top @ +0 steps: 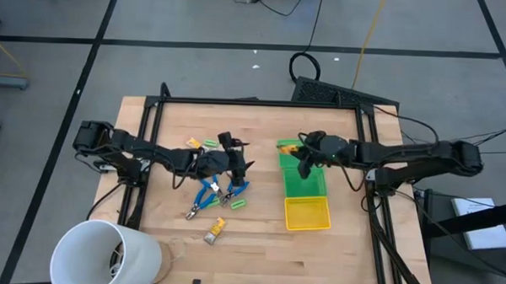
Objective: Pick & Place School Supplies
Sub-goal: Put the yellow crayon box into the top green bin
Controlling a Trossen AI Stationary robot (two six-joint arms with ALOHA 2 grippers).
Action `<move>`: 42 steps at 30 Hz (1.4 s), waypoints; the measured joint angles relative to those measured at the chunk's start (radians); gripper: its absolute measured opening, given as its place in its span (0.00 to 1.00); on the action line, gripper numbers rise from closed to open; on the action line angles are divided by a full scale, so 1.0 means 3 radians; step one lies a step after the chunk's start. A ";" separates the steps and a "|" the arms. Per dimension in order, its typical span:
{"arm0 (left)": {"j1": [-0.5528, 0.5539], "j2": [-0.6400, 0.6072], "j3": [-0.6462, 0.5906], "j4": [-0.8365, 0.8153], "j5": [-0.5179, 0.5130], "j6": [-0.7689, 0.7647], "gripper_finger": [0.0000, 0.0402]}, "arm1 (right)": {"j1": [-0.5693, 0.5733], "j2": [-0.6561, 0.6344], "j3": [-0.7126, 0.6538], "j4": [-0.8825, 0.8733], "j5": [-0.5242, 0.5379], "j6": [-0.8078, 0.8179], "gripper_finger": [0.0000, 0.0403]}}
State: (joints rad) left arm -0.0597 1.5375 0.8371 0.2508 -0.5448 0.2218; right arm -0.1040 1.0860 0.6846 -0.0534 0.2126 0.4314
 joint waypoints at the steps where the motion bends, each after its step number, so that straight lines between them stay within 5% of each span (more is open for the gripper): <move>1: 0.0013 0.0000 0.0000 -0.0001 0.0027 -0.0033 0.73 | 0.0000 -0.0026 -0.0074 0.0033 -0.0003 0.0006 0.09; 9: 0.0067 0.0000 0.0000 -0.0047 0.0159 -0.0172 0.70 | -0.0081 -0.0120 -0.0677 0.0582 0.0000 0.0079 0.08; 19: 0.0067 0.0000 0.0000 -0.0047 0.0186 -0.0187 0.71 | -0.0321 -0.0121 -0.1497 0.2139 -0.0003 0.0011 0.11; 33: 0.0066 -0.0003 0.0000 -0.0135 0.0127 -0.0106 0.68 | -0.0315 -0.0121 -0.1761 0.2944 -0.0055 -0.0123 0.56; 42: 0.0062 -0.0004 0.0001 -0.0883 -0.0294 -0.0351 0.68 | -0.0122 -0.0211 -0.1761 0.3942 -0.0911 -0.0258 0.63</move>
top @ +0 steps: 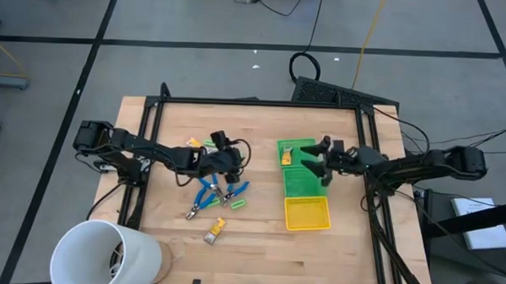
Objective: Pick & Place School Supplies
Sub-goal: Put the yellow crayon box into the top green bin
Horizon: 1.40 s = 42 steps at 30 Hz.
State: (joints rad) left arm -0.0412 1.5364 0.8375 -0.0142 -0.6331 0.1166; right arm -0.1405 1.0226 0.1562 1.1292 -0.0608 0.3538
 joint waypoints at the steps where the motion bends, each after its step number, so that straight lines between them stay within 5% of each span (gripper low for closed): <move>1: 0.0001 0.0000 0.0000 -0.0145 0.0000 -0.0089 0.68 | 0.0042 -0.0008 0.0001 0.0056 -0.0072 -0.0001 0.63; 16: 0.0901 -0.0208 0.0000 -0.2473 -0.0093 -0.1648 0.68 | 0.0435 -0.0017 0.0003 0.0064 -0.0150 -0.0175 0.60; 23: 0.1262 -0.0212 -0.0149 -0.2252 -0.0211 -0.1464 0.68 | 0.0431 -0.0018 0.0003 0.0012 -0.0137 -0.0175 0.60; 32: 0.1491 -0.0211 -0.0303 -0.2318 0.0151 -0.1091 0.68 | 0.0431 -0.0018 0.0003 0.0011 -0.0137 -0.0175 0.60; 36: 0.1488 -0.0211 -0.0304 -0.2363 0.0671 -0.1070 0.68 | 0.0431 -0.0018 0.0003 0.0011 -0.0137 -0.0171 0.60; 42: 0.1455 -0.0211 -0.0305 -0.2413 0.1979 -0.1077 0.68 | 0.0431 -0.0018 0.0003 0.0011 -0.0137 -0.0076 0.60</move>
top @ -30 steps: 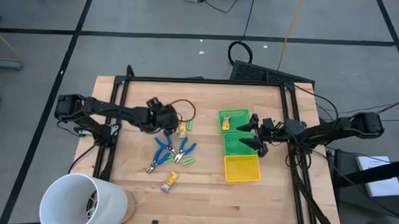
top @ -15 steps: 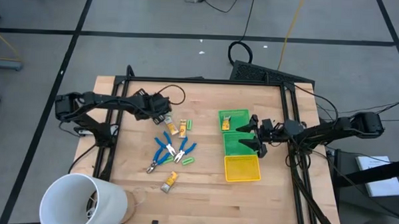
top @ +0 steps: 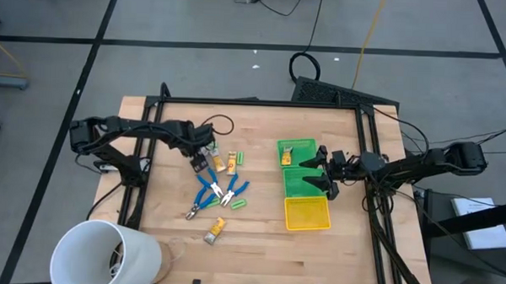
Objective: Pick & Place School Supplies
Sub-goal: Put the yellow crayon box into the top green bin
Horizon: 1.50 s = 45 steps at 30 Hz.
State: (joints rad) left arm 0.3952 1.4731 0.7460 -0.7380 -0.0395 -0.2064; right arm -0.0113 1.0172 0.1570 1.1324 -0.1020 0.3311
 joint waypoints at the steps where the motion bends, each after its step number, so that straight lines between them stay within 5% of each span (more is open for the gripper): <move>1: -0.0021 0.0000 0.0000 0.0000 0.0171 0.0034 0.68 | 0.0000 0.0000 0.0000 -0.0001 0.0000 0.0002 0.60; 6: -0.0116 0.0001 0.0000 -0.0001 0.0339 0.0464 0.68 | 0.0000 0.0000 0.0000 -0.0001 -0.0009 0.0003 0.60; 11: -0.0211 0.0001 0.0018 -0.0108 -0.0139 0.0641 0.68 | 0.0000 0.0000 0.0000 -0.0001 -0.0010 0.0002 0.60; 16: -0.0222 0.0001 0.0146 -0.0165 -0.0260 0.0686 0.68 | 0.0000 0.0000 0.0000 -0.0001 -0.0011 0.0002 0.60; 22: -0.0175 0.0001 0.0167 -0.0075 -0.0942 0.1186 0.68 | 0.0000 0.0000 0.0000 -0.0036 -0.0011 0.0003 0.60; 37: 0.0298 -0.0015 -0.0284 0.0398 -0.0461 0.2057 0.68 | 0.0000 0.0001 0.0000 -0.0113 -0.0013 -0.0008 0.60; 45: 0.0311 -0.0018 -0.0365 0.0468 -0.0259 0.1870 0.68 | 0.0000 0.0001 0.0000 -0.0114 -0.0013 -0.0007 0.60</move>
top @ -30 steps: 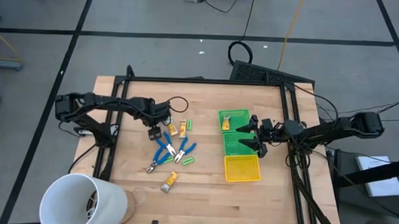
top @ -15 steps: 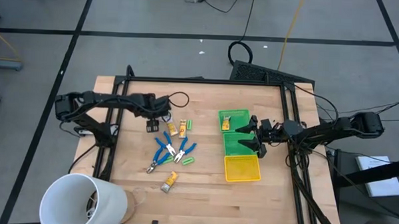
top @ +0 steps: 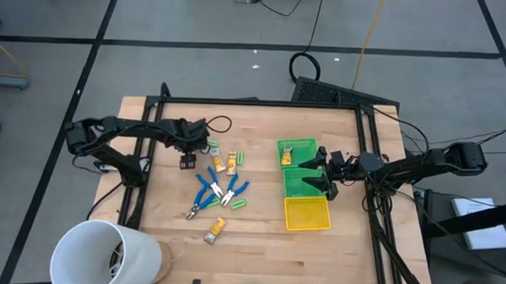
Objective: Pick & Place School Supplies
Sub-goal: Put the yellow crayon box into the top green bin
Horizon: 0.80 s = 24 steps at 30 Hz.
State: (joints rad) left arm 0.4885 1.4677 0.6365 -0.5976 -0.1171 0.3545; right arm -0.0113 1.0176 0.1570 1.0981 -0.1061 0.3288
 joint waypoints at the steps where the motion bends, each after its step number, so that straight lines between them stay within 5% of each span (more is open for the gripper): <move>1: -0.0011 0.0001 -0.0001 -0.0010 0.0042 -0.0060 0.68 | 0.0000 0.0000 0.0000 0.0001 -0.0001 0.0002 0.60; 11: -0.0205 0.0025 0.0265 -0.0556 0.0301 -0.0875 0.68 | 0.0000 0.0000 0.0000 -0.0014 -0.0001 -0.0001 0.60; 15: -0.0314 0.0034 0.0423 -0.0739 0.0299 -0.0769 0.68 | 0.0000 0.0000 0.0000 -0.0015 -0.0001 -0.0001 0.60; 24: -0.0435 0.0028 0.0542 -0.0719 -0.0262 -0.0234 0.68 | 0.0000 -0.0001 0.0000 -0.0072 -0.0001 -0.0002 0.60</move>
State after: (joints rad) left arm 0.3579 1.4761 0.7992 -0.8131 -0.1958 0.2843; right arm -0.0113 1.0172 0.1570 1.0763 -0.1062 0.3283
